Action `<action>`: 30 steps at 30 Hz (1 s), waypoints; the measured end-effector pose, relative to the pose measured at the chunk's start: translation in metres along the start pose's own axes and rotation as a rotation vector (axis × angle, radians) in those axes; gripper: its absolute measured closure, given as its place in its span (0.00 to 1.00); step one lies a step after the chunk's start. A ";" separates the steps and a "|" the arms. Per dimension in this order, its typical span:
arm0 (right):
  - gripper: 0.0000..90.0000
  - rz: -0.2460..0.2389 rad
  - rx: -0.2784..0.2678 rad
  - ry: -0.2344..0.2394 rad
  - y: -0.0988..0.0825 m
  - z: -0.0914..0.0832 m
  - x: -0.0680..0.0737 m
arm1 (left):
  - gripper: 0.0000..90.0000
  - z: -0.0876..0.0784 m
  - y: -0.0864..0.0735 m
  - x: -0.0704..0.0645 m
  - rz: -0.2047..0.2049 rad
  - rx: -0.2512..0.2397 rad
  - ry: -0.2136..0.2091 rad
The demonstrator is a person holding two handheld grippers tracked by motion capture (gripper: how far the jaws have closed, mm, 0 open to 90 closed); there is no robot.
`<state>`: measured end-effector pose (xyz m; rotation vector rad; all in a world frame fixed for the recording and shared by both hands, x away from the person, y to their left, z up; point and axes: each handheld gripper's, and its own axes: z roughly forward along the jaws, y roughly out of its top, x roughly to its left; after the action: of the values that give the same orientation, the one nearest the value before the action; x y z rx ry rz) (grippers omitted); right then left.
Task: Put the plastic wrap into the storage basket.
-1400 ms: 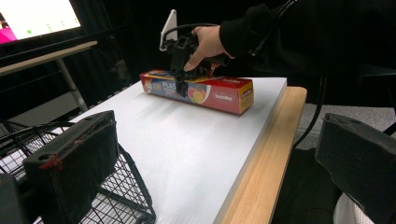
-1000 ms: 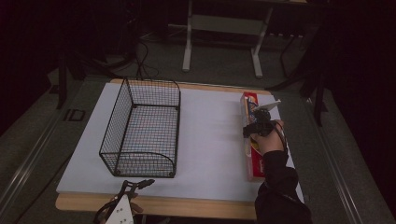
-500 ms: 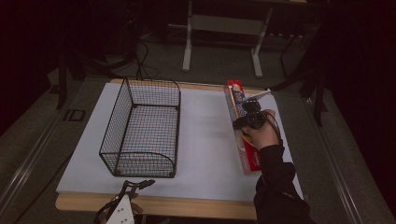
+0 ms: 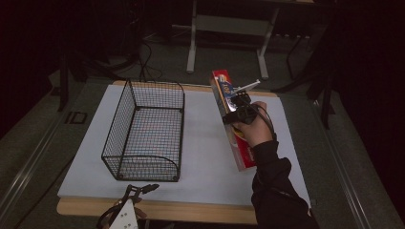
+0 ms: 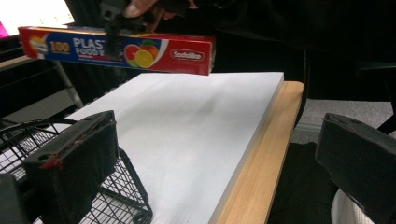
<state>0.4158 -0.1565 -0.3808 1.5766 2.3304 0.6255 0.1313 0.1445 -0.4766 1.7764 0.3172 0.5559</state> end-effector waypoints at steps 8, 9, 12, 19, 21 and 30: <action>0.44 -0.047 -0.042 0.034 0.018 -0.007 0.032 | 0.00 -0.001 0.000 0.000 0.000 -0.003 0.003; 0.44 -0.056 -0.048 0.036 0.020 -0.007 0.036 | 0.00 -0.001 0.000 0.000 -0.001 -0.003 0.003; 0.44 -0.085 -0.051 0.042 0.026 -0.009 0.049 | 0.00 -0.001 0.000 0.000 -0.002 -0.003 0.001; 0.44 -0.130 -0.069 0.059 0.036 -0.009 0.074 | 0.00 -0.001 0.000 0.000 -0.011 0.003 0.005; 0.44 -0.145 -0.077 0.061 0.038 -0.010 0.080 | 0.00 -0.001 0.000 0.000 -0.011 0.000 0.003; 0.44 -0.206 -0.091 0.087 0.052 -0.009 0.111 | 0.00 -0.003 0.000 0.000 -0.012 -0.009 0.001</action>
<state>0.4118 -0.0388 -0.3451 1.2739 2.4474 0.7521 0.1300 0.1469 -0.4757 1.7650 0.3256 0.5488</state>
